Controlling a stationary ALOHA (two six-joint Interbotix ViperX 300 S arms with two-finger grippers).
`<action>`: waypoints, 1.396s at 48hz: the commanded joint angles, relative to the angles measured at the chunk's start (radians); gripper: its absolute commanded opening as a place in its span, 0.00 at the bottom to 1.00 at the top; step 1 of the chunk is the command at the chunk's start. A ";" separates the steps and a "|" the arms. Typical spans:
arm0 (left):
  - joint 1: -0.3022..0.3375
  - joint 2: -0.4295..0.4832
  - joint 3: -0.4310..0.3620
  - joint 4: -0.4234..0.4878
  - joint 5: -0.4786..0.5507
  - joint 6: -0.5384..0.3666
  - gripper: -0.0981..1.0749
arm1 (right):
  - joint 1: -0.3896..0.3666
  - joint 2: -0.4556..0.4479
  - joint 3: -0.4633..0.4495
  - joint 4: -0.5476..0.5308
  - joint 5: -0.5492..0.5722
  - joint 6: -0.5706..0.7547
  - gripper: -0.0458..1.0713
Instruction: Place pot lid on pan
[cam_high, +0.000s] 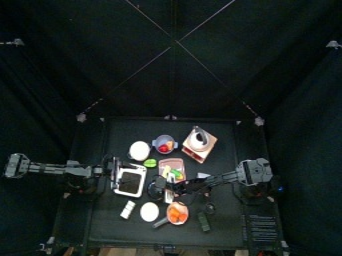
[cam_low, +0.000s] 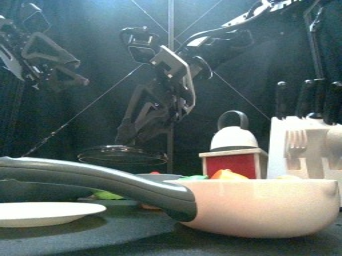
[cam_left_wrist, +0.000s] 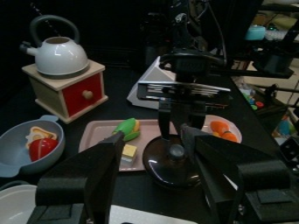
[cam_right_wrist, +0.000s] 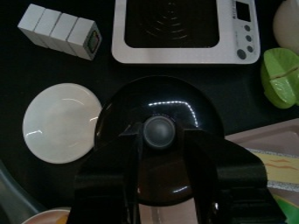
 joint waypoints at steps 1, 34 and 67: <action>0.002 0.002 -0.020 -0.002 -0.006 0.002 0.85 | -0.005 -0.052 -0.023 0.008 -0.003 0.002 0.60; 0.006 0.002 -0.014 0.000 -0.012 0.003 0.85 | 0.077 -0.345 0.229 0.049 -0.089 0.006 0.60; 0.034 0.002 0.000 -0.002 -0.011 0.002 0.85 | 0.239 -0.296 0.330 0.055 -0.190 0.005 0.60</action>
